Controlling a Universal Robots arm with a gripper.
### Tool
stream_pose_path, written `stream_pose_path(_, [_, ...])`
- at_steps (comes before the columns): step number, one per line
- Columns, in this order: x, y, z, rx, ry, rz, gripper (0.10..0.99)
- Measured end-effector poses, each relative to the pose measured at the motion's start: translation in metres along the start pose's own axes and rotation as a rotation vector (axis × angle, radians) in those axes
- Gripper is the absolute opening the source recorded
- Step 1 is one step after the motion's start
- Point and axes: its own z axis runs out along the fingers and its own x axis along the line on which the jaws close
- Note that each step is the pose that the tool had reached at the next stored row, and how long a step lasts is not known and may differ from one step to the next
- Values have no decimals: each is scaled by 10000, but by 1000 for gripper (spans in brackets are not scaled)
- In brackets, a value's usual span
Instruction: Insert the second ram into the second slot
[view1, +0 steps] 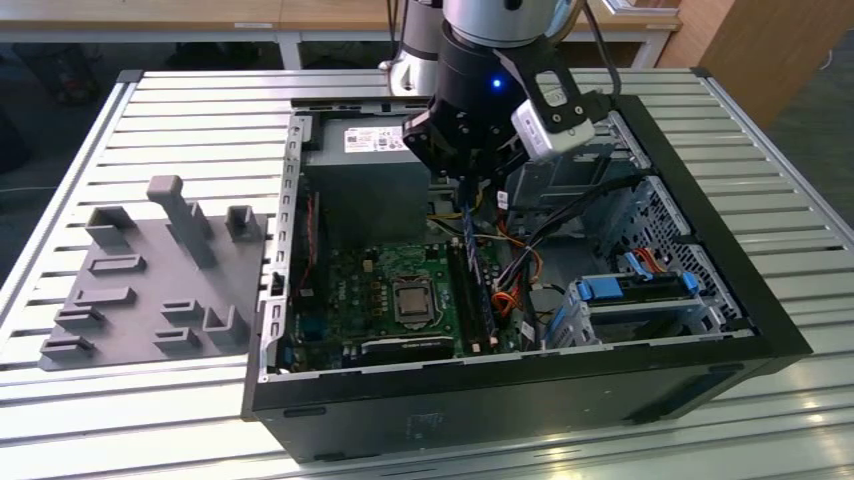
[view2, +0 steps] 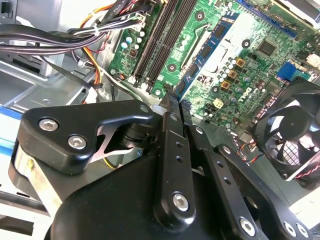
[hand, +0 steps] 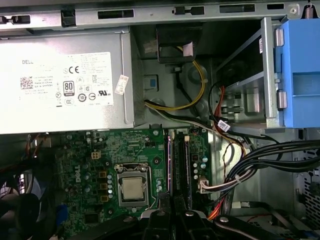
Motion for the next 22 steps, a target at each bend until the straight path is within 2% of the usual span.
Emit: stream_pose_path(22, [0, -4, 65, 1, 0, 0, 137])
